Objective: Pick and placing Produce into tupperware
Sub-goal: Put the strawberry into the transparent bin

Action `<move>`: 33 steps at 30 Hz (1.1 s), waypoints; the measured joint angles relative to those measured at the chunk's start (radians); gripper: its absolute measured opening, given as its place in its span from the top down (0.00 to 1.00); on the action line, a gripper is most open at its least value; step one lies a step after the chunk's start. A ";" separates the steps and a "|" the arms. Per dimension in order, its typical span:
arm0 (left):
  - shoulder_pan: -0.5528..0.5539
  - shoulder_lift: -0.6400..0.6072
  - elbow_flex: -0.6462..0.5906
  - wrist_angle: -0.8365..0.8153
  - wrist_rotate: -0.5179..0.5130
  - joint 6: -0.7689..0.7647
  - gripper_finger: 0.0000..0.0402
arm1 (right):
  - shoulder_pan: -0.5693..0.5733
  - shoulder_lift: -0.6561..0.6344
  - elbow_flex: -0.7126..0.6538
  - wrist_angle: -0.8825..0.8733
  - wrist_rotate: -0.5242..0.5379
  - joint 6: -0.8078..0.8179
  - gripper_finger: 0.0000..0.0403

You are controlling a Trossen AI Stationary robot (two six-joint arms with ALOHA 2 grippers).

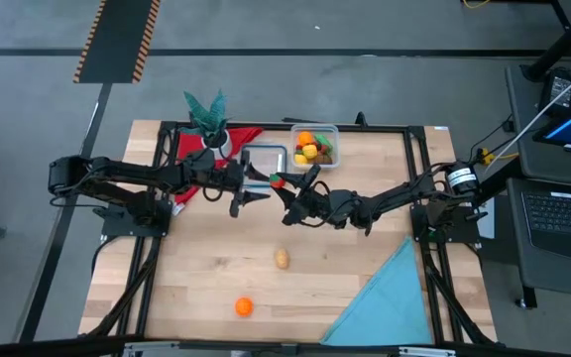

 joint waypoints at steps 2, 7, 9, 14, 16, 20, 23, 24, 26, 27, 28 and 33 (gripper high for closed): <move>0.000 0.000 0.000 -0.010 0.002 0.000 0.48 | 0.000 0.000 0.000 -0.001 0.002 0.000 0.54; -0.001 0.000 0.000 -0.010 0.003 0.001 0.48 | 0.000 0.000 -0.001 0.003 0.047 -0.002 0.54; -0.001 0.000 0.000 -0.010 0.003 0.005 0.48 | 0.000 0.000 -0.001 0.003 0.084 -0.003 0.54; -0.001 -0.013 0.000 -0.026 0.003 0.008 0.48 | 0.000 0.000 -0.002 0.003 0.186 -0.003 0.54; -0.001 -0.031 0.000 -0.059 0.003 0.009 0.48 | -0.001 0.000 -0.002 0.004 0.226 -0.003 0.54; -0.001 -0.085 0.000 -0.130 0.003 0.011 0.48 | -0.001 0.000 -0.002 0.012 0.298 0.000 0.54; -0.001 -0.124 0.000 -0.198 0.003 0.040 0.48 | -0.003 0.000 -0.002 0.041 0.385 0.001 0.54; -0.001 -0.136 0.000 -0.212 0.003 0.048 0.48 | -0.004 -0.001 -0.002 0.049 0.416 0.001 0.54; -0.001 -0.150 0.000 -0.242 0.002 0.058 0.48 | -0.008 -0.001 -0.002 0.058 0.478 0.001 0.54; -0.001 -0.153 0.000 -0.254 0.002 0.060 0.48 | -0.010 -0.001 -0.002 0.062 0.502 0.001 0.54; -0.001 -0.153 0.000 -0.256 0.002 0.062 0.48 | -0.012 -0.001 -0.002 0.064 0.514 0.001 0.54; -0.001 -0.154 -0.004 -0.280 0.002 0.115 0.48 | -0.018 -0.001 -0.002 0.062 0.524 0.072 0.54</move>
